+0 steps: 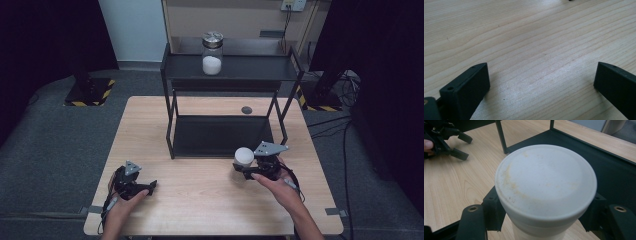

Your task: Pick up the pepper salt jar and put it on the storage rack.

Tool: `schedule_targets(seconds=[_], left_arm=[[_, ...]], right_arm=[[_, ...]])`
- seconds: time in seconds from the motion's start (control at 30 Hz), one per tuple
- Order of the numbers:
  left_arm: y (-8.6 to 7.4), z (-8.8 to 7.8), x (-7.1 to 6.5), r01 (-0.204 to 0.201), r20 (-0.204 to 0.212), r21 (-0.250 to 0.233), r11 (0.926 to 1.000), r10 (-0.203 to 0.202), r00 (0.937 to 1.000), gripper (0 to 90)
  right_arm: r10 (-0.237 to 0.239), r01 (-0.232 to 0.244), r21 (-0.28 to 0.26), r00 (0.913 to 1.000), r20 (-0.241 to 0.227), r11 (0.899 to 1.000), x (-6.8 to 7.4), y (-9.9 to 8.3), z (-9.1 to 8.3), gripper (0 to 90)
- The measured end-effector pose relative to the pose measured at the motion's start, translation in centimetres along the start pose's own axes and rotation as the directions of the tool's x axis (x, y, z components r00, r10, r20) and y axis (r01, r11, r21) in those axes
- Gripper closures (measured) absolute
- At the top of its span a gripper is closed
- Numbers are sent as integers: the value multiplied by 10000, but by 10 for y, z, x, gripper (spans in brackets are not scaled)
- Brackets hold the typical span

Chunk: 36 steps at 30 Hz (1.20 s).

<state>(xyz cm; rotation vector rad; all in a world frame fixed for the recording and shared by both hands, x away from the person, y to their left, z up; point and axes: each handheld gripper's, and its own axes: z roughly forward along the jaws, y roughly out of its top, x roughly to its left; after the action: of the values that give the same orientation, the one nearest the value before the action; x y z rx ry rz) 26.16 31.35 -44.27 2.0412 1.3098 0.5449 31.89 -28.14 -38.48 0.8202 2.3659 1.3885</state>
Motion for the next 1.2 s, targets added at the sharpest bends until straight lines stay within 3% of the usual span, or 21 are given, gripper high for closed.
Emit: schedule_targets(seconds=[0.3,0.8,1.2], left_arm=[[0,0,0,-2,-2,-1,10000,2,10000,0],[0,0,0,0,-3,-4,10000,0,10000,0],[0,0,0,2,0,-3,10000,-2,10000,0]], right_arm=[[43,-43,119,10000,45,9999,-9,-1,-10,348],[152,-152,-116,9999,56,9998,-23,2,-27,348],[-21,18,-155,9998,-195,9999,-31,26,-39,348]])
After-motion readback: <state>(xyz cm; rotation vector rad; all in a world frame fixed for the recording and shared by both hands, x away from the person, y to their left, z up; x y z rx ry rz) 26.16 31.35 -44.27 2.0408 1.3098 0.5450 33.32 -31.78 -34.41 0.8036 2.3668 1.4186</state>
